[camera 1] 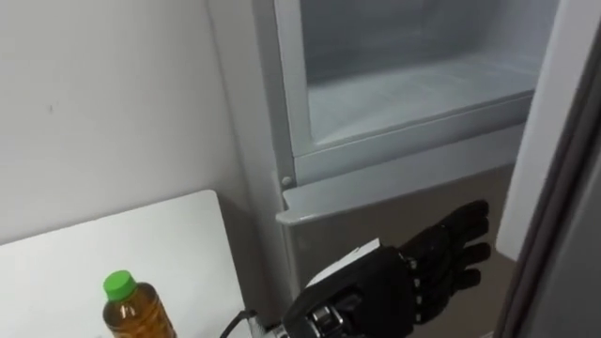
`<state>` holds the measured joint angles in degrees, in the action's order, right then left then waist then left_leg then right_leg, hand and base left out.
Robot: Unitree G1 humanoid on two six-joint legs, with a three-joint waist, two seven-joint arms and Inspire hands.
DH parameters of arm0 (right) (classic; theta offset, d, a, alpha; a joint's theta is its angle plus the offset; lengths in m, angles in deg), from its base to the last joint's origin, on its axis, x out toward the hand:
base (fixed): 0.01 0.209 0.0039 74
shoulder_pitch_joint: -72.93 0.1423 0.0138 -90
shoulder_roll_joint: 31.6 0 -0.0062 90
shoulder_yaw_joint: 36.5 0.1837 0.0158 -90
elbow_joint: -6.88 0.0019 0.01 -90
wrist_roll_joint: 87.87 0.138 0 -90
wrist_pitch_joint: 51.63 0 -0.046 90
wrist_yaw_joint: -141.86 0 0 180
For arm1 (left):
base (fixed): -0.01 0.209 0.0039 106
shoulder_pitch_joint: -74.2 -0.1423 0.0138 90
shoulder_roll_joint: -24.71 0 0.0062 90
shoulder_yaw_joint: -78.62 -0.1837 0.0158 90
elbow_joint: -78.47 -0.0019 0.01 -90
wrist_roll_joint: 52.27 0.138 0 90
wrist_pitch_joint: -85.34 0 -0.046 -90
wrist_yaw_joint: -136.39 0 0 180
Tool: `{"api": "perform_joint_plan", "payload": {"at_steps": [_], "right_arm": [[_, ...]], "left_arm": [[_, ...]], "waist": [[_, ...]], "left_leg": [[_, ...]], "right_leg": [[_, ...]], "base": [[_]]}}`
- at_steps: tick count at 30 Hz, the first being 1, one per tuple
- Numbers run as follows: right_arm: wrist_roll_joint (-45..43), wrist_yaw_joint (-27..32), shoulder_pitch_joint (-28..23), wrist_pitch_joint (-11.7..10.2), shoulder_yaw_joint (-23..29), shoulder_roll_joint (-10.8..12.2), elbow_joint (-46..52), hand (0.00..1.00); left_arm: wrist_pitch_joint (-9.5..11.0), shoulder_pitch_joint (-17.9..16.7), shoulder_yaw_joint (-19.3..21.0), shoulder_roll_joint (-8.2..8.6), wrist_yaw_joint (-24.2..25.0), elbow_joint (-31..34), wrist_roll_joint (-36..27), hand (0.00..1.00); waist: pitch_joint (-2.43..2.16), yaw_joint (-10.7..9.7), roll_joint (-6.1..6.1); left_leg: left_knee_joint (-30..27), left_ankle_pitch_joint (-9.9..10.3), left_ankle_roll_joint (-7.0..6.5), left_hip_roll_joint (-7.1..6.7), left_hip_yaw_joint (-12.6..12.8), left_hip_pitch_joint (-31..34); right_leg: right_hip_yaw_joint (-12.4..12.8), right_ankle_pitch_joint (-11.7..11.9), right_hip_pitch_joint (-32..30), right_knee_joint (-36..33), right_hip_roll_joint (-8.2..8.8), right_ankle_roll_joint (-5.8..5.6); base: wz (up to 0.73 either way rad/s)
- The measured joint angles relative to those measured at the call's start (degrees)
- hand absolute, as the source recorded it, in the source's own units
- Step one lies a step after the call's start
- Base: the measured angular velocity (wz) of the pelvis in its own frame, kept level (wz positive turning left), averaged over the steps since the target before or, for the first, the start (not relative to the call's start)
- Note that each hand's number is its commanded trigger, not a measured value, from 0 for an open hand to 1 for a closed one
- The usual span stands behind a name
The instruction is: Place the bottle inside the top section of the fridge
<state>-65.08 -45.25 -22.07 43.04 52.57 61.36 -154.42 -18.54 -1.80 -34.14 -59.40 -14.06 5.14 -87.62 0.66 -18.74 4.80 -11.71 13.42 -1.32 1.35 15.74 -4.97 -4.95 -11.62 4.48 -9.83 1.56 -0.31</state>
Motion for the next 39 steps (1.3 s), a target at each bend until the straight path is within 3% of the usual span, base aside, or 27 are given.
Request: {"api": "perform_joint_plan", "payload": {"at_steps": [3, 8, 15, 20, 28, 32, 39], "right_arm": [[-0.7, -0.1, -0.7, 0.4, 0.0, -0.5, -0.2, 0.00], [-5.1, -0.6, -0.9, 1.3, 0.0, -0.8, -2.3, 0.00], [-9.8, -1.8, -1.2, 2.5, 0.1, -0.7, -2.6, 0.00], [-9.8, -1.9, -1.2, 3.1, 0.1, -0.7, -2.5, 0.00], [-9.5, -3.1, -1.1, 4.3, 0.1, -0.8, -2.5, 0.00], [-9.4, -3.1, -0.8, 4.8, 0.1, -0.9, -2.5, 0.00], [-8.8, -3.6, 0.3, 4.6, 0.0, -0.9, -2.5, 0.00]], "left_arm": [[-0.1, 0.5, 0.0, 0.12, 0.0, 0.0, -0.1, 0.00], [0.1, 2.5, 0.2, 0.09, -0.2, -2.0, 0.0, 0.00], [0.3, 3.5, -0.1, 0.19, -0.3, -4.1, 0.0, 0.00], [0.3, 6.3, -2.2, 0.21, -0.3, -5.8, 0.0, 0.00], [0.2, 9.7, -5.3, 1.10, 0.0, -7.8, 0.0, 0.00], [-0.2, 9.7, -6.7, 0.44, 1.1, -8.5, 0.0, 0.00], [-0.5, 11.1, -6.9, 1.00, 1.6, -11.5, 0.0, 0.00]], "waist": [[-0.01, -0.7, 0.01], [0.11, -1.6, -0.20], [0.20, -2.5, -0.29], [0.30, -3.3, -0.39], [0.27, -5.6, -0.31], [0.23, -6.3, -0.22], [0.38, -7.7, 0.18]], "left_leg": [[0.0, 0.0, 0.00, 0.14, 1.0, -0.3], [0.0, 0.1, 0.21, 1.08, 6.2, -1.6], [-0.2, 0.3, 0.47, 1.90, 9.5, -2.1], [-0.5, 0.4, 0.75, 2.51, 12.0, -2.1], [-2.4, 0.8, 1.39, 3.85, 14.1, -1.8], [-3.2, 1.1, 1.86, 4.96, 15.4, -1.6], [-4.0, 2.2, 3.68, 6.95, 15.7, -1.7]], "right_leg": [[0.3, 0.1, -0.5, -0.1, -0.03, 0.08], [3.0, 0.4, -0.6, -0.2, -0.73, 0.41], [5.8, 0.7, -1.6, -0.1, -1.56, 0.75], [6.8, 0.8, -3.0, -0.9, -2.04, 0.95], [9.5, 1.2, -3.6, -0.9, -3.18, 1.70], [9.6, 1.5, -4.5, -1.1, -3.88, 2.43], [8.8, 2.0, -4.7, -1.9, -5.80, 3.36]], "base": [[-0.15], [-0.28], [-0.26], [-0.24], [-0.25], [-0.27], [-0.11]]}}
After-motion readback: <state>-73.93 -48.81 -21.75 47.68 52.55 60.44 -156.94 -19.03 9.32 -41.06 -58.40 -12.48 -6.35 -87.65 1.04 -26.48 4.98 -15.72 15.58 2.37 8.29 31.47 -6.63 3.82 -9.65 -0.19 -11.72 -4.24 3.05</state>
